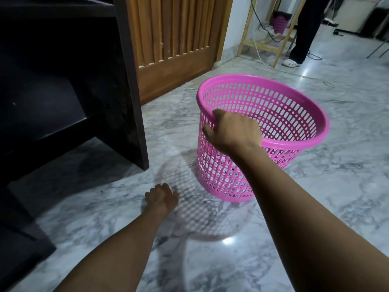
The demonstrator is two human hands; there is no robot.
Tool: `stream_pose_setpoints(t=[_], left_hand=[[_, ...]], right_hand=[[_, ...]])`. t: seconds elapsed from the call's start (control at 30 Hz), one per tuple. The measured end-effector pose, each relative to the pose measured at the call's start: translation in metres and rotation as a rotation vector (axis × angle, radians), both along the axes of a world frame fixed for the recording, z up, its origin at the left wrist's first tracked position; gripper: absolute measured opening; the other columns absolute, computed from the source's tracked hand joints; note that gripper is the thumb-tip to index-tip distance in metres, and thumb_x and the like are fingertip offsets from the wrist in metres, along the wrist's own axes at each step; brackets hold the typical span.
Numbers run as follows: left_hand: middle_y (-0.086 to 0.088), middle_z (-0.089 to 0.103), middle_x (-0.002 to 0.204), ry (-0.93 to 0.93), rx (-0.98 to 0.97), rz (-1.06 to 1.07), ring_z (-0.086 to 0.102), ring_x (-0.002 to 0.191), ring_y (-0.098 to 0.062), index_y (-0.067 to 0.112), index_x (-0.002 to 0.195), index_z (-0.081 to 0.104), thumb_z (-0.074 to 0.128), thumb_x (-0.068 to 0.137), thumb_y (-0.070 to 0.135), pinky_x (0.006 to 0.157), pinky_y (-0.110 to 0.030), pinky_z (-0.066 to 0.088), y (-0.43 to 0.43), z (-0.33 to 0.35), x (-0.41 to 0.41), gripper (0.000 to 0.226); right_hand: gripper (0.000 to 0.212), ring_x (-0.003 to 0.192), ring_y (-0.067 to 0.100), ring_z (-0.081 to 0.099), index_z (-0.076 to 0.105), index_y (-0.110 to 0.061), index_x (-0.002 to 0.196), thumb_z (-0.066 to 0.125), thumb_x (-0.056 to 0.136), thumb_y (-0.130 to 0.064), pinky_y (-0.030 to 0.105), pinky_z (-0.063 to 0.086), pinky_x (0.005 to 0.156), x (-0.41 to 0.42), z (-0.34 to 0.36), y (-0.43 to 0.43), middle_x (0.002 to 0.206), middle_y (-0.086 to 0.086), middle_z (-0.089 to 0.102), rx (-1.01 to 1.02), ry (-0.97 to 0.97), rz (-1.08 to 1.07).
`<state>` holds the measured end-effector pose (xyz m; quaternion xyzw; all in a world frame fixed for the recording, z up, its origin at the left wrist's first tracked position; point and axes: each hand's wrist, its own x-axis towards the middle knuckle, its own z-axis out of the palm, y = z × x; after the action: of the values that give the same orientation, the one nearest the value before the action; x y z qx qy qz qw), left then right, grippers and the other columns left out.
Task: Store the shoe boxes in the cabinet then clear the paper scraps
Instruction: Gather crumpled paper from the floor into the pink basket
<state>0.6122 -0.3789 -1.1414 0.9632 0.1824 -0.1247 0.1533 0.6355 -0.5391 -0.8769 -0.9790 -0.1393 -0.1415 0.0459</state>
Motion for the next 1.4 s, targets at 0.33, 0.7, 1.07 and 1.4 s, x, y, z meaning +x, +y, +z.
stream_pose_setpoints(t=[0.33, 0.7, 1.07, 1.4], left_hand=[[-0.02, 0.058, 0.129, 0.047, -0.245, -0.021, 0.057, 0.116, -0.034, 0.002, 0.122, 0.044, 0.031, 0.103, 0.034, 0.092, -0.036, 0.043, 0.01, 0.01, 0.004, 0.04], [-0.003, 0.046, 0.068, -0.648, -0.626, 0.245, 0.053, 0.071, -0.022, 0.012, 0.068, 0.035, 0.038, 0.1, 0.028, 0.051, -0.027, 0.031, 0.009, 0.126, 0.012, 0.036], [-0.003, 0.054, 0.071, -0.713, -0.464, -0.311, 0.052, 0.064, -0.021, 0.014, 0.081, 0.043, 0.041, 0.099, 0.026, 0.055, -0.031, 0.035, -0.029, 0.295, 0.038, 0.022], [0.001, 0.066, 0.119, -0.245, -0.098, -0.501, 0.064, 0.104, -0.02, 0.027, 0.119, 0.066, 0.054, 0.093, 0.047, 0.094, -0.038, 0.052, -0.016, 0.278, 0.051, 0.034]], right_hand=[[0.02, 0.088, 0.032, 0.067, 0.057, -0.022, 0.11, 0.044, 0.099, -0.032, 0.034, 0.04, 0.07, 0.0, 0.0, -0.006, 0.098, 0.008, 0.07, -0.012, 0.017, 0.027], [0.016, 0.089, 0.032, 0.068, 0.057, -0.027, 0.107, 0.045, 0.097, -0.033, 0.038, 0.05, 0.078, -0.016, 0.008, -0.025, 0.096, 0.006, 0.07, -0.002, 0.118, 0.131], [0.009, 0.077, 0.022, 0.064, 0.057, -0.027, 0.098, 0.053, 0.096, -0.035, 0.033, 0.052, 0.075, -0.043, 0.017, -0.041, 0.085, -0.003, 0.066, -0.007, 0.271, 0.303], [0.04, 0.103, 0.009, 0.066, 0.066, -0.038, 0.119, 0.05, 0.091, -0.063, 0.028, 0.049, 0.092, -0.063, 0.033, -0.066, 0.11, -0.014, 0.072, 0.274, 0.258, 0.258]])
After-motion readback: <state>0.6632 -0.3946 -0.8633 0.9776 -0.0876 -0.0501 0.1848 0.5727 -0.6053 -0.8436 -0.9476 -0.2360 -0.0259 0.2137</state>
